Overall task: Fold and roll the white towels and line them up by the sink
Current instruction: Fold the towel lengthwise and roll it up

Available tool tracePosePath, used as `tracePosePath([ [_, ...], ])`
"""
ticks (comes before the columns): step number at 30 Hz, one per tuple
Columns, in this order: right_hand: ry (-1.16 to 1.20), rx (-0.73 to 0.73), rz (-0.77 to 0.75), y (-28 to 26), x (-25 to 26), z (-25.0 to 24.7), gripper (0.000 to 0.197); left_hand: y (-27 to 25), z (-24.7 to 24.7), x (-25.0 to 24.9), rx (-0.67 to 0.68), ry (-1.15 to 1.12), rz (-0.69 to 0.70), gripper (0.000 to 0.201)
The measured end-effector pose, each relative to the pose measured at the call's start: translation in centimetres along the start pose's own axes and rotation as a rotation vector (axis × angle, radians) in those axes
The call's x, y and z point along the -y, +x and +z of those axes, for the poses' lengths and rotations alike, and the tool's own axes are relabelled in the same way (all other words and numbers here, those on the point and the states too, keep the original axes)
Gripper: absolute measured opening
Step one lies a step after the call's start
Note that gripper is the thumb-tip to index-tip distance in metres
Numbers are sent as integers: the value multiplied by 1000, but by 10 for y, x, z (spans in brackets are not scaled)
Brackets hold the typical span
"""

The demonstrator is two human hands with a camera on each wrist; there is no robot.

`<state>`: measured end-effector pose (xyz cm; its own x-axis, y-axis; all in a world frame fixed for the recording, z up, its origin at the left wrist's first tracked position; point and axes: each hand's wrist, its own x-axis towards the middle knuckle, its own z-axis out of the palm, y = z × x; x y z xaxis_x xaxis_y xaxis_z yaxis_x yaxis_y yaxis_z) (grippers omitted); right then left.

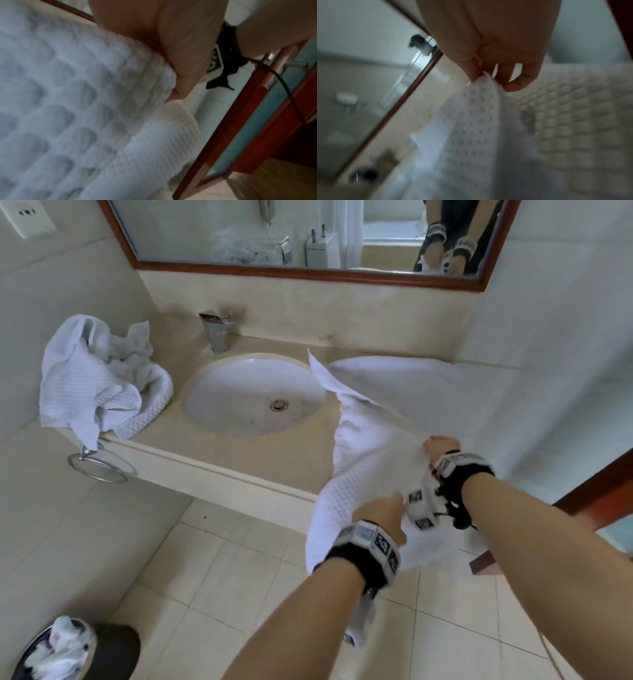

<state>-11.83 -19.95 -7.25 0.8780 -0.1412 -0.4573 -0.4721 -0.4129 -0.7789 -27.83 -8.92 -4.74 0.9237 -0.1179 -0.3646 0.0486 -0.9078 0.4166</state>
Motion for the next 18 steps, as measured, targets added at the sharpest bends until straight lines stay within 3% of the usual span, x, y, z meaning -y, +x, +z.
tracePosePath([
  [4, -222, 44, 29, 9, -31, 3, 41, -2, 46, -10, 114, -91, -46, 36],
  [10, -280, 84, 10, 9, -33, -4, 39, 1, 67, -20, -3, -413, -119, 40],
  [12, -304, 78, -9, 8, -32, -9, 39, 0, 72, -23, 52, -466, -150, 43],
  [15, -371, 97, -33, 4, -29, -13, 36, -1, 79, -21, 259, -314, -82, 46],
  [18, -426, 94, -12, 2, -28, -10, 34, 5, 66, -11, 254, -143, -18, 35],
])
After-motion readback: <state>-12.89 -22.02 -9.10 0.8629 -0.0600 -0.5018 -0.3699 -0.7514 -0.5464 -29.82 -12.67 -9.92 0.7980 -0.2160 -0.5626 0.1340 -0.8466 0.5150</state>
